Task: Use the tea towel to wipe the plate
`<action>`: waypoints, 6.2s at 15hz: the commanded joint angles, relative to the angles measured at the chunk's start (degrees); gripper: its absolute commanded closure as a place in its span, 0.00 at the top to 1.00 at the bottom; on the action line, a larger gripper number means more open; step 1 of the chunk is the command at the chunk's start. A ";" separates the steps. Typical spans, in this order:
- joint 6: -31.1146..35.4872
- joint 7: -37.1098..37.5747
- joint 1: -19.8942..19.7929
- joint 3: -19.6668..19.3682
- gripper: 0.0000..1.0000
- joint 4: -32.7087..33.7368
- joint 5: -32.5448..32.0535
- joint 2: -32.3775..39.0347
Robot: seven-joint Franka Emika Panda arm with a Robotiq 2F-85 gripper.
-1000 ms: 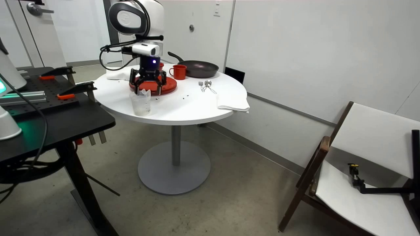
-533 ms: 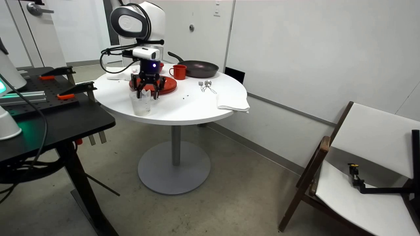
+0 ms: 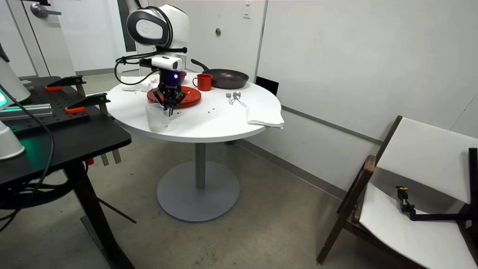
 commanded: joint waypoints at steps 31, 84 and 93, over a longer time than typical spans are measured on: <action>-5.91 -4.63 13.76 3.37 0.01 13.79 -14.89 -1.22; -8.96 -21.19 17.99 4.60 1.00 20.85 -14.71 4.18; -17.69 -24.83 15.45 4.92 1.00 16.55 -17.12 -7.66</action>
